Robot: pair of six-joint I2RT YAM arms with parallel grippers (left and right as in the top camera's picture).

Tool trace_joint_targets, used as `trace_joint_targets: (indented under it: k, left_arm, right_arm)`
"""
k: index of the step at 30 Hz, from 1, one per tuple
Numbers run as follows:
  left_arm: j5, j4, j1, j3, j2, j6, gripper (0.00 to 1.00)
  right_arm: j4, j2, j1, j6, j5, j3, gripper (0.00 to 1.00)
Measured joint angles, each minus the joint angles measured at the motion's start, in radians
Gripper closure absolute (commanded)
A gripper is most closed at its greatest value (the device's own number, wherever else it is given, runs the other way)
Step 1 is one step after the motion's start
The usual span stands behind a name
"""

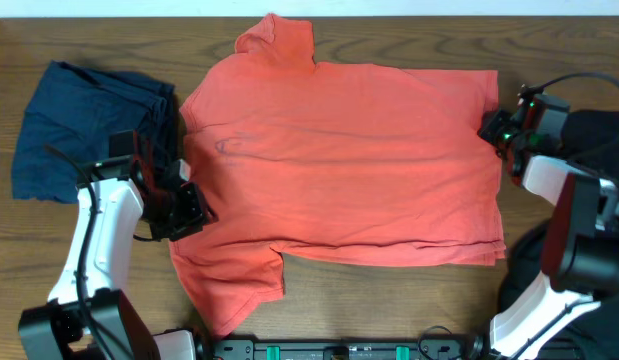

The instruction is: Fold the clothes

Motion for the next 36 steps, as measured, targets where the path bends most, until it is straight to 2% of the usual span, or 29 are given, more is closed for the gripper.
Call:
trace_joint_targets:
  k: [3, 5, 11, 14, 15, 18, 22, 27, 29, 31, 33, 34, 36]
  left_arm:
    - [0.017, 0.013, -0.032, 0.0, -0.014, 0.01, 0.59]
    - [0.021, 0.024, -0.05, 0.0, -0.014, 0.014, 0.59]
    - [0.025, 0.053, -0.101, 0.0, -0.014, 0.025, 0.54]
    - [0.026, 0.077, -0.116, 0.0, -0.014, 0.026, 0.51]
    - [0.027, 0.087, -0.118, 0.0, -0.014, 0.026, 0.5]
    - [0.026, 0.098, -0.119, 0.0, -0.014, 0.026, 0.5]
    - [0.026, 0.098, -0.119, 0.0, -0.014, 0.025, 0.5]
    - [0.026, 0.092, -0.119, 0.0, -0.014, 0.025, 0.5]
    - [0.026, 0.088, -0.119, 0.001, -0.014, 0.025, 0.5]
    - [0.026, 0.09, -0.119, 0.002, -0.014, 0.026, 0.5]
    - [0.026, 0.092, -0.119, 0.002, -0.014, 0.027, 0.5]
    - [0.026, 0.094, -0.119, 0.003, -0.014, 0.027, 0.5]
    - [0.026, 0.098, -0.119, 0.003, -0.014, 0.029, 0.5]
  right_arm:
    - [0.007, 0.074, -0.001, 0.008, -0.007, 0.046, 0.92]
    - [-0.011, 0.1, -0.001, 0.01, -0.004, 0.089, 0.97]
    - [-0.195, 0.119, -0.011, -0.039, 0.056, 0.204, 0.99]
    - [-0.318, 0.136, -0.04, -0.078, 0.093, 0.289, 0.83]
    - [-0.356, 0.146, -0.059, -0.106, 0.097, 0.326, 0.76]
    - [-0.428, 0.162, -0.1, -0.151, 0.077, 0.4, 0.66]
    - [-0.521, 0.163, -0.132, -0.195, 0.005, 0.5, 0.61]
    - [-0.681, 0.107, -0.132, -0.229, -0.095, 0.528, 0.55]
    - [-0.76, 0.061, -0.131, -0.246, -0.118, 0.527, 0.59]
    - [-0.821, 0.005, -0.131, -0.259, -0.123, 0.527, 0.72]
    - [-0.836, -0.042, -0.131, -0.26, -0.113, 0.528, 0.75]
    - [-0.835, -0.064, -0.131, -0.254, -0.101, 0.53, 0.82]
    - [-0.832, -0.08, -0.131, -0.241, -0.083, 0.541, 0.83]
